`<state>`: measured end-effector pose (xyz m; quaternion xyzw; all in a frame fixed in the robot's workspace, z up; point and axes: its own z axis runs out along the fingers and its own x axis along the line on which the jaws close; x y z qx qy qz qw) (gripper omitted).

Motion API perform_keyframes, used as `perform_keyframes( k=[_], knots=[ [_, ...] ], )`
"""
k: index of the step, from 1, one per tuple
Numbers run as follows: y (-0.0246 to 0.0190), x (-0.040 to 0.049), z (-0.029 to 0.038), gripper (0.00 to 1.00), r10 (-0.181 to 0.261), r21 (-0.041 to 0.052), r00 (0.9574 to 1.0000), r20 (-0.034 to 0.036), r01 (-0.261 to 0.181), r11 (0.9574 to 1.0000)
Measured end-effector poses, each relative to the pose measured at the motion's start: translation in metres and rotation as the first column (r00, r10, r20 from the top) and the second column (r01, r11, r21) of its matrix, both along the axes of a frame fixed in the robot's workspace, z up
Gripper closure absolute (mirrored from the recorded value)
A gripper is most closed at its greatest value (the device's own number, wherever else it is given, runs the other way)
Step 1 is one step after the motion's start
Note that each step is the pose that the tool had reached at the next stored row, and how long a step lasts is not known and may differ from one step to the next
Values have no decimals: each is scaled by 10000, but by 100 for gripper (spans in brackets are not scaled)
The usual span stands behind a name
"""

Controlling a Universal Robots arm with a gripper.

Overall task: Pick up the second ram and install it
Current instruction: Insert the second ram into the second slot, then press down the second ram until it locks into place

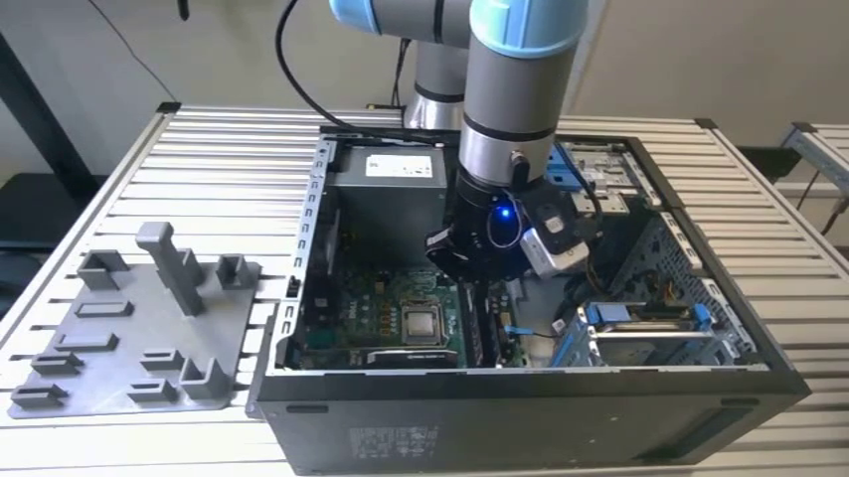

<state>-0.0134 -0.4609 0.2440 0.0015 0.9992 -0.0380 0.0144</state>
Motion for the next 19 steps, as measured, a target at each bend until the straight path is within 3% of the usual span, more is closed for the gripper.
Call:
perform_keyframes(
  k=[16,19],
  knots=[
    [0,-12,-1,89,5,1,10000,1,-5,10000],
    [0,-13,-5,89,420,-1,9991,0,-420,9991]
  ],
)
